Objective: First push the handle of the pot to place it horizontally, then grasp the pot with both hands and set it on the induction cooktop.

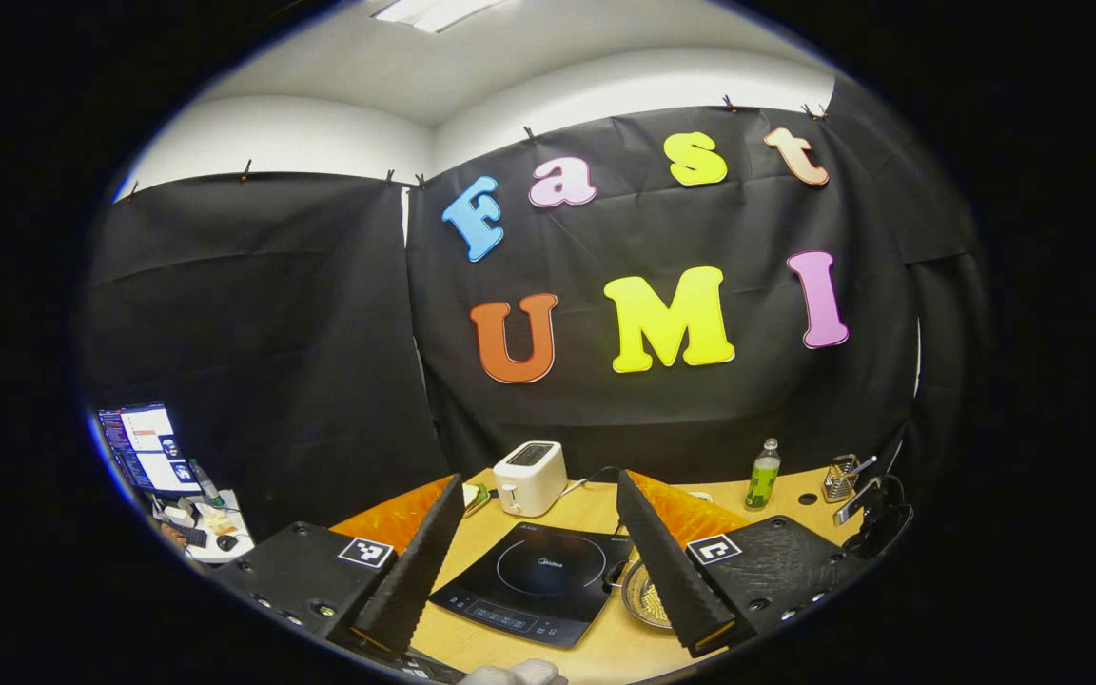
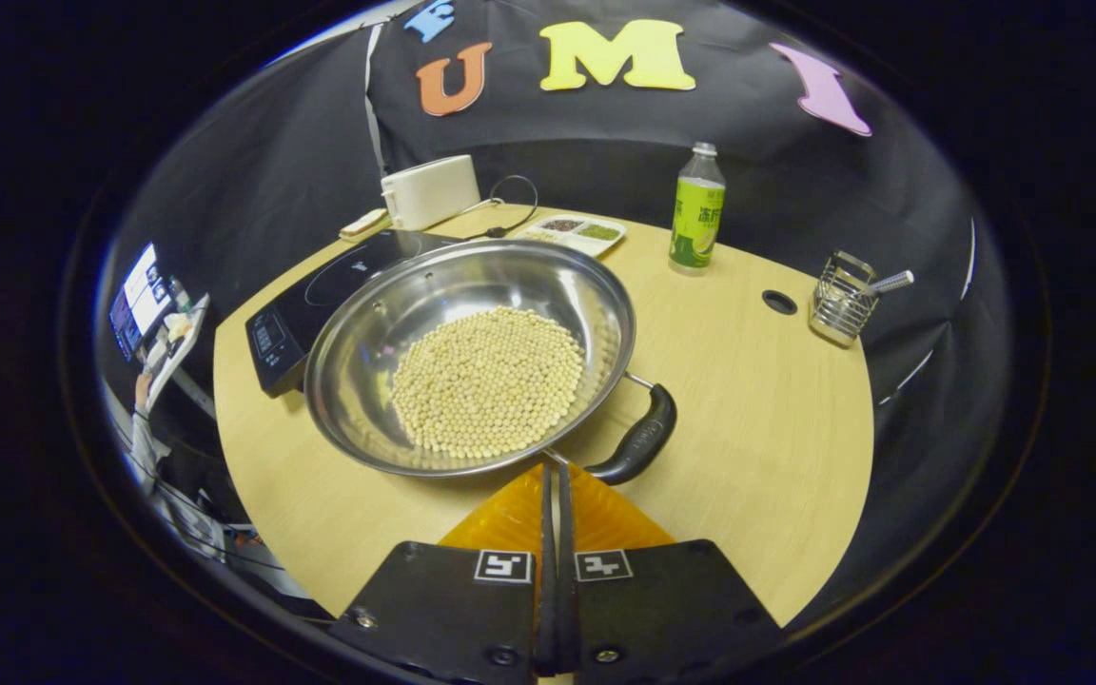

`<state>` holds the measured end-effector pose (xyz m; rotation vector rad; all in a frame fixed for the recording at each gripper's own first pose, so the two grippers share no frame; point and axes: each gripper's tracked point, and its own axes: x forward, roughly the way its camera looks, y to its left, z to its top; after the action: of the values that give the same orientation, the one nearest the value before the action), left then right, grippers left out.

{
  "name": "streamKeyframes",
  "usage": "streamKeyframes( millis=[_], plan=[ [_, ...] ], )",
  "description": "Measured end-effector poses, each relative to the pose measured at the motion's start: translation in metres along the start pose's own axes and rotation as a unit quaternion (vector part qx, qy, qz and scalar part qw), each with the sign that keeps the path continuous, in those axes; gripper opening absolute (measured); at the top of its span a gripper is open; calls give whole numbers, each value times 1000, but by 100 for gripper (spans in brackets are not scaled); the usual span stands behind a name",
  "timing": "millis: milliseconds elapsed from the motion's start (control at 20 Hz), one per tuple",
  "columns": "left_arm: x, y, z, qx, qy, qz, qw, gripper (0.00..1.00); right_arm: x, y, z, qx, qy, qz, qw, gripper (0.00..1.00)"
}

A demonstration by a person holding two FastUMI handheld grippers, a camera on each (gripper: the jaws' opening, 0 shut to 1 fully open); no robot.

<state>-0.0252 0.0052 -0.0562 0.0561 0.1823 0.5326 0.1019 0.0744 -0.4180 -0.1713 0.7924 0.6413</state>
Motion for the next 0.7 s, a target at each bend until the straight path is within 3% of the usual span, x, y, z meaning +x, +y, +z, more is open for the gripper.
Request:
streamKeyframes(
  millis=[700],
  plan=[
    [-3, -8, -1, 1, 2, 9, 1000, 96, 6, -26, 11, -14, -8, -9, 1000, 4]
  ],
)
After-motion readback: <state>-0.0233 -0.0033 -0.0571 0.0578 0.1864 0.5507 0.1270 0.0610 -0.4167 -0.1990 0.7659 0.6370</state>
